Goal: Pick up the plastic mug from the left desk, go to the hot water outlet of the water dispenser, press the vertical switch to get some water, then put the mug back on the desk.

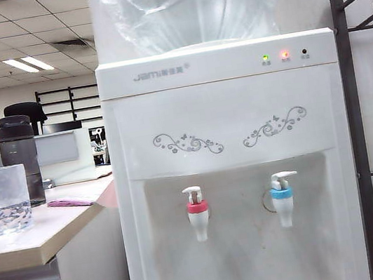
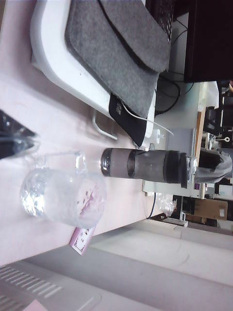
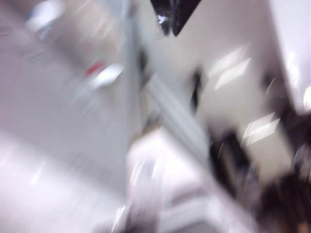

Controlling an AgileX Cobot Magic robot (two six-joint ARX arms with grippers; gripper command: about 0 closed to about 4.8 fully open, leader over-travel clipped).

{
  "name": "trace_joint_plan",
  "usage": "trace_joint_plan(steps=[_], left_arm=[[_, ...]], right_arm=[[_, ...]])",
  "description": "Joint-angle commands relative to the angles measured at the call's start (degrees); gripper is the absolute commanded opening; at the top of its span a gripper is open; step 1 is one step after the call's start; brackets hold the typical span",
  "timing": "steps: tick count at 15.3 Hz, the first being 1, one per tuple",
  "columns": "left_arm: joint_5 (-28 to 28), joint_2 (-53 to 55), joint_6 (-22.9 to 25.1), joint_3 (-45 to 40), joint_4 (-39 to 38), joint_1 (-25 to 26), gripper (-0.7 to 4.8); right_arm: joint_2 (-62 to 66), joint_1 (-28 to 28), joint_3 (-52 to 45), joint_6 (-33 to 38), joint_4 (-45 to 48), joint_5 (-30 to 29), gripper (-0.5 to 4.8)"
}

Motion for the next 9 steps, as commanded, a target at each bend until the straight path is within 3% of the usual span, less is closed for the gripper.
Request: trace_joint_plan(steps=[1, 2, 3, 4, 6, 9], left_arm=[[0.2, -0.1, 0.0, 0.0, 0.1, 0.0, -0.06], [0.2, -0.1, 0.0, 0.0, -0.2, 0.0, -0.06], [0.2, -0.1, 0.0, 0.0, -0.3, 0.0, -0.05], [0.2, -0.1, 0.0, 0.0, -0.5, 0.0, -0.05], [0.2, 0.0, 0.0, 0.0, -0.6, 0.0, -0.06], [0.2, 0.0, 0.0, 0.0, -0.5, 0.0, -0.05]], right_arm=[[-17.2, -14.1, -2.2, -2.0, -2.4, 3.8, 0.14], [-23.3, -22.5, -6.0, -1.9, -1.4, 3.8, 0.13], [-25.6, -25.3, -8.0, -1.6, -0.7, 4.0, 0.13], [-33.1, -31.1, -16.9, -1.6, 3.1, 5.2, 0.30], [-34.3, -31.1, -28.0, 2.2, 11.1, 12.0, 1.09], [-34.3, -31.1, -34.4, 1.5, 14.4, 15.8, 1.08]])
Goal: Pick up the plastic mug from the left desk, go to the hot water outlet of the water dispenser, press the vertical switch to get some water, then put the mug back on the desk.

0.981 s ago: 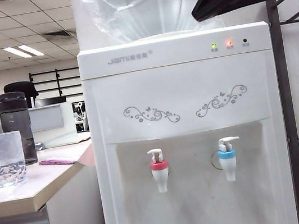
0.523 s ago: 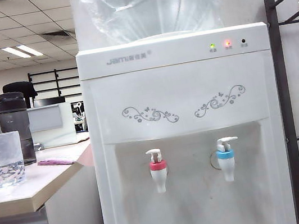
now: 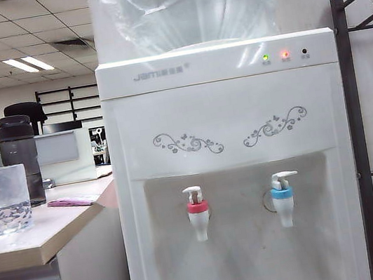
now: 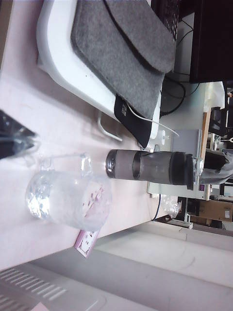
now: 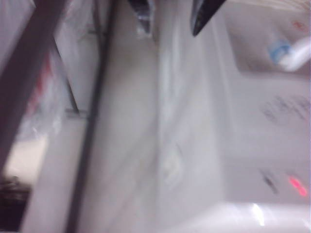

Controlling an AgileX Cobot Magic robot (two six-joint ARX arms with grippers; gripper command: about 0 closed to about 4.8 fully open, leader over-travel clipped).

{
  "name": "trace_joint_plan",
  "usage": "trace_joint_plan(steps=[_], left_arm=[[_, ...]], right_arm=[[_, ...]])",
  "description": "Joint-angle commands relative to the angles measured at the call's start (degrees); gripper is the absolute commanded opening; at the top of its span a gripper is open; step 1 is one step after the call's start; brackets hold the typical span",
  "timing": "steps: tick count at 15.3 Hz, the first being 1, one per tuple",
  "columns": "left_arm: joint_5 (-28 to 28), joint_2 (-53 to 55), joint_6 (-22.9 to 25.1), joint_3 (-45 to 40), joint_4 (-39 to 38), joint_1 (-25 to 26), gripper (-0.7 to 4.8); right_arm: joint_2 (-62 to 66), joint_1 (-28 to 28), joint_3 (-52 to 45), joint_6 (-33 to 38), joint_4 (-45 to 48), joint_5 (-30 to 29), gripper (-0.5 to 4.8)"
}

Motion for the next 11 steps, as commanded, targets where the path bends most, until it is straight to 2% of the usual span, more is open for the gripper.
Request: trace_joint_plan(steps=[1, 2, 3, 5, 11], left_arm=[[0.2, 0.0, 0.0, 0.0, 0.5, 0.0, -0.06], [0.2, 0.0, 0.0, 0.0, 0.5, 0.0, -0.05], [0.2, 0.0, 0.0, 0.0, 0.5, 0.0, -0.06], [0.2, 0.0, 0.0, 0.0, 0.5, 0.0, -0.05], [0.2, 0.0, 0.0, 0.0, 0.5, 0.0, -0.06]], right_arm=[[-0.1, -0.2, -0.2, -0.3, -2.5, 0.6, 0.95], [-0.1, -0.3, -0.2, -0.3, -3.4, 0.6, -0.16], [-0.1, -5.4, -0.2, -3.7, -1.5, 0.5, -0.04], [-0.1, -5.6, -0.2, -3.7, -0.4, 2.7, -0.01], [-0.1, -5.6, -0.2, -3.7, -0.4, 2.7, -0.01]])
